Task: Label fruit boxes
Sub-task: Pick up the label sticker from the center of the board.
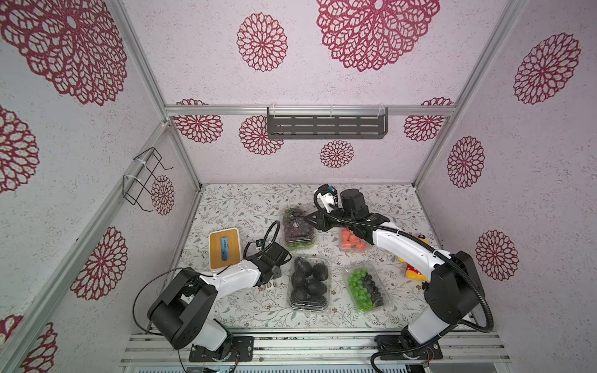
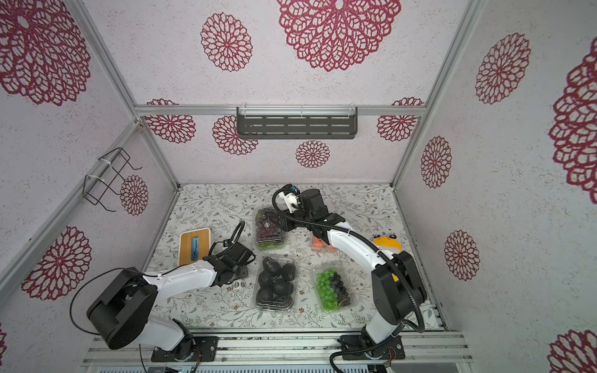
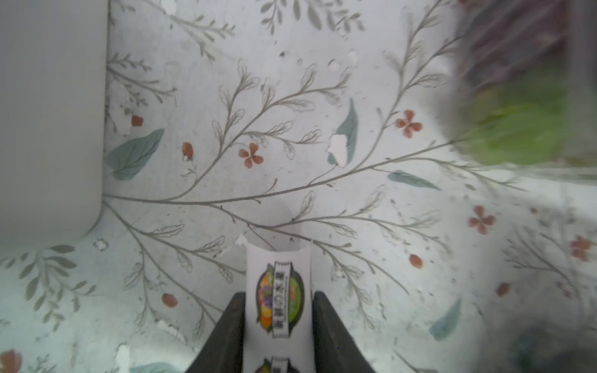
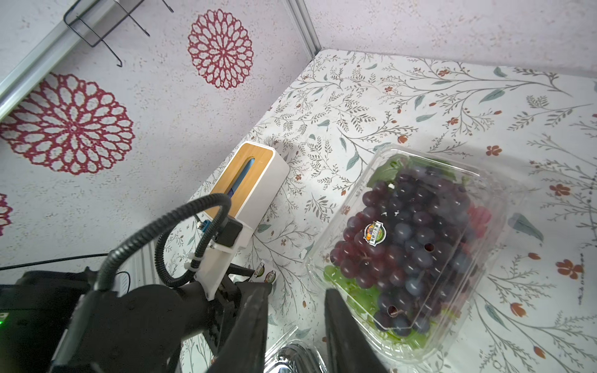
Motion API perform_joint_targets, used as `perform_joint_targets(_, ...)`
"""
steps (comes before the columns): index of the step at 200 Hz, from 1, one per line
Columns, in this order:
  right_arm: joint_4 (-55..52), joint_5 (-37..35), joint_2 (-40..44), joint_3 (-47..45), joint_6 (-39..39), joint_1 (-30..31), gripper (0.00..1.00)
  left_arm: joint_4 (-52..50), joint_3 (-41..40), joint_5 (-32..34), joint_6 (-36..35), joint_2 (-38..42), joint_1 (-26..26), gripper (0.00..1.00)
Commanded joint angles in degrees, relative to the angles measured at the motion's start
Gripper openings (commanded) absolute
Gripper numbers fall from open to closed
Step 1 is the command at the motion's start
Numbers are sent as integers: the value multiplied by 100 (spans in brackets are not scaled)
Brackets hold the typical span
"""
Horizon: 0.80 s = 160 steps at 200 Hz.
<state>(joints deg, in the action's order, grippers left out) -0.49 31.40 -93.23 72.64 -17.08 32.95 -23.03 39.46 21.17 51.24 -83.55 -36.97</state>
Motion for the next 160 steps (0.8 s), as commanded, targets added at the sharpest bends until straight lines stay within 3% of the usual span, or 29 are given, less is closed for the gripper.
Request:
perform_joint_targets(1,481,482,33,-62,-225,-99,33,171,63,-38,-549,649,48,30)
perform_joint_targets(25,783,596,221,-254,-392,-173,34,460,69,-117,-1093,1535,47,29)
perform_joint_targets(57,1324,969,691,-766,-574,-201,60,1020,110,-447,-1595,2441,41,28)
perform_joint_targets(93,2844,1853,804,-1497,-1305,-35,63,1577,376,-938,-2106,2613,-41,28)
perform_joint_targets(160,3037,2047,697,-1521,-1013,684,66,2520,533,-1558,-2465,2545,-92,30)
